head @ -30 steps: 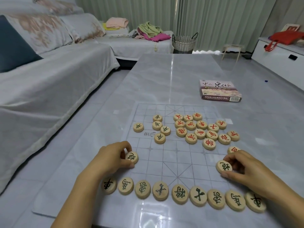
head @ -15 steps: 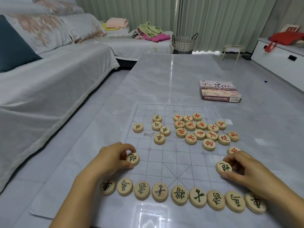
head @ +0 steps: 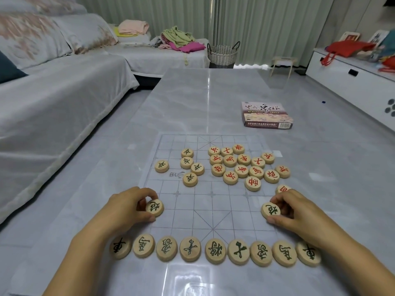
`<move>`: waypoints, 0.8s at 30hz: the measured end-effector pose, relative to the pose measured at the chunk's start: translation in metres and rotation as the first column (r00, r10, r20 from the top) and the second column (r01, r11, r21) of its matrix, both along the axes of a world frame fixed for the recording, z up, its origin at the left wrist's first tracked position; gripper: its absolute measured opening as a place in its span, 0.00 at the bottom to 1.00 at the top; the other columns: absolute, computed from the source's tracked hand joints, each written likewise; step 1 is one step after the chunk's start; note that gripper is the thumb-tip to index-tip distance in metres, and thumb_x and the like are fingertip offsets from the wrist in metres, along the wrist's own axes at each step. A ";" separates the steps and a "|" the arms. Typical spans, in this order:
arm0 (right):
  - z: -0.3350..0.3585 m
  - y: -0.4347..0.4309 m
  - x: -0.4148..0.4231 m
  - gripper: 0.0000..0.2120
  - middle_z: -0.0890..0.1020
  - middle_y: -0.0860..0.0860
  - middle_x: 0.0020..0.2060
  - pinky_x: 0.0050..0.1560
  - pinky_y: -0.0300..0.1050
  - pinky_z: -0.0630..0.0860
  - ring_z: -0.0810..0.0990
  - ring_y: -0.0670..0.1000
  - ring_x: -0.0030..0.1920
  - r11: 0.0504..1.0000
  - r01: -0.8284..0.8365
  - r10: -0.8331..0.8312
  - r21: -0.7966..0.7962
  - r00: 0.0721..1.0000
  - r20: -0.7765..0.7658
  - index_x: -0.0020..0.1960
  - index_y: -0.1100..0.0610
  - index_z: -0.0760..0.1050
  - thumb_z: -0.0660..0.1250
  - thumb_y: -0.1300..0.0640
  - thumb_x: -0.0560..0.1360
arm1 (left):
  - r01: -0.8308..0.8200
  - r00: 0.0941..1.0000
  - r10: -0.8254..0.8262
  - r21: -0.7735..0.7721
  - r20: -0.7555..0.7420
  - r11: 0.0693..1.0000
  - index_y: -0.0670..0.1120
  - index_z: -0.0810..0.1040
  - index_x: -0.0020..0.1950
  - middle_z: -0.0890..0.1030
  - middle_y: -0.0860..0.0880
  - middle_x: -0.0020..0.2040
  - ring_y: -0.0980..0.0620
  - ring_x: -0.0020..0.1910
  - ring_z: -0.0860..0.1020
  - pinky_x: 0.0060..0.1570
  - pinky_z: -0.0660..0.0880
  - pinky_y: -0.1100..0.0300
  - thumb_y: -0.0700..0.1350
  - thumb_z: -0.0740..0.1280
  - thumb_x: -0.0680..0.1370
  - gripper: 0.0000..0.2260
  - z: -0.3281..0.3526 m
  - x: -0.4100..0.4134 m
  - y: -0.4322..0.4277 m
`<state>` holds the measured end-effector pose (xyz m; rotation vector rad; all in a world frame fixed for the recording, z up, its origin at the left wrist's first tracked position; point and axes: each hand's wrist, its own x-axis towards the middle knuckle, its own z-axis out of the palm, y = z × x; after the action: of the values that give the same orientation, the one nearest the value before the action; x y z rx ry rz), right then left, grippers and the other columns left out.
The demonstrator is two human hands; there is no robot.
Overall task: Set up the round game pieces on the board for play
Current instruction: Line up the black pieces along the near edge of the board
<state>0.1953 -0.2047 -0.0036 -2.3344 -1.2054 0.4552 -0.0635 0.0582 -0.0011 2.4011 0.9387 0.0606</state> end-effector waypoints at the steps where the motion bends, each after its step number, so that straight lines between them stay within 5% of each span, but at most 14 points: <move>1: 0.000 0.000 0.000 0.14 0.72 0.41 0.44 0.39 0.35 0.70 0.73 0.43 0.43 1.000 0.001 -0.001 0.002 1.000 -0.002 0.45 0.40 0.66 0.71 0.48 0.69 | 0.000 1.000 0.000 0.002 -0.003 1.000 0.67 0.70 0.44 0.74 0.56 0.43 0.54 0.44 0.73 0.49 0.73 0.58 0.48 0.75 0.68 0.17 0.000 0.000 0.000; 10: 0.000 -0.002 0.000 0.14 0.73 0.41 0.45 0.40 0.36 0.71 0.73 0.43 0.44 1.000 0.012 -0.012 0.003 1.000 -0.025 0.48 0.41 0.67 0.71 0.48 0.69 | -0.034 0.999 0.034 -0.027 0.002 0.999 0.63 0.73 0.50 0.74 0.56 0.43 0.56 0.44 0.74 0.46 0.71 0.61 0.48 0.76 0.67 0.18 0.000 -0.001 -0.001; 14: 0.002 -0.006 0.006 0.12 0.76 0.46 0.45 0.41 0.37 0.72 0.76 0.45 0.45 0.985 0.093 -0.076 0.142 0.990 -0.118 0.47 0.43 0.70 0.71 0.53 0.69 | -0.070 0.997 0.071 -0.098 0.010 0.993 0.60 0.73 0.53 0.76 0.54 0.42 0.56 0.43 0.74 0.43 0.70 0.63 0.50 0.77 0.65 0.21 0.004 -0.001 -0.001; 20: 0.009 -0.004 0.024 0.08 0.75 0.49 0.47 0.38 0.35 0.68 0.74 0.44 0.42 0.980 0.163 -0.170 0.117 0.984 0.053 0.51 0.49 0.72 0.68 0.54 0.73 | -0.126 0.990 0.132 -0.116 0.046 0.985 0.58 0.72 0.56 0.76 0.52 0.45 0.54 0.44 0.75 0.44 0.72 0.62 0.53 0.74 0.68 0.19 0.007 0.001 -0.001; 24: 0.023 0.047 0.017 0.09 0.74 0.47 0.48 0.42 0.36 0.68 0.73 0.45 0.44 0.990 0.013 -0.037 0.141 0.984 0.172 0.54 0.52 0.75 0.65 0.55 0.75 | -0.155 0.984 0.162 -0.093 0.074 0.984 0.56 0.72 0.56 0.75 0.53 0.45 0.54 0.46 0.75 0.48 0.72 0.61 0.52 0.74 0.68 0.19 0.007 0.002 -0.001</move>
<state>0.2124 -0.1581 0.0191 -2.3037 -1.2428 0.1538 -0.0612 0.0577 0.0056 2.2236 1.0707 0.1725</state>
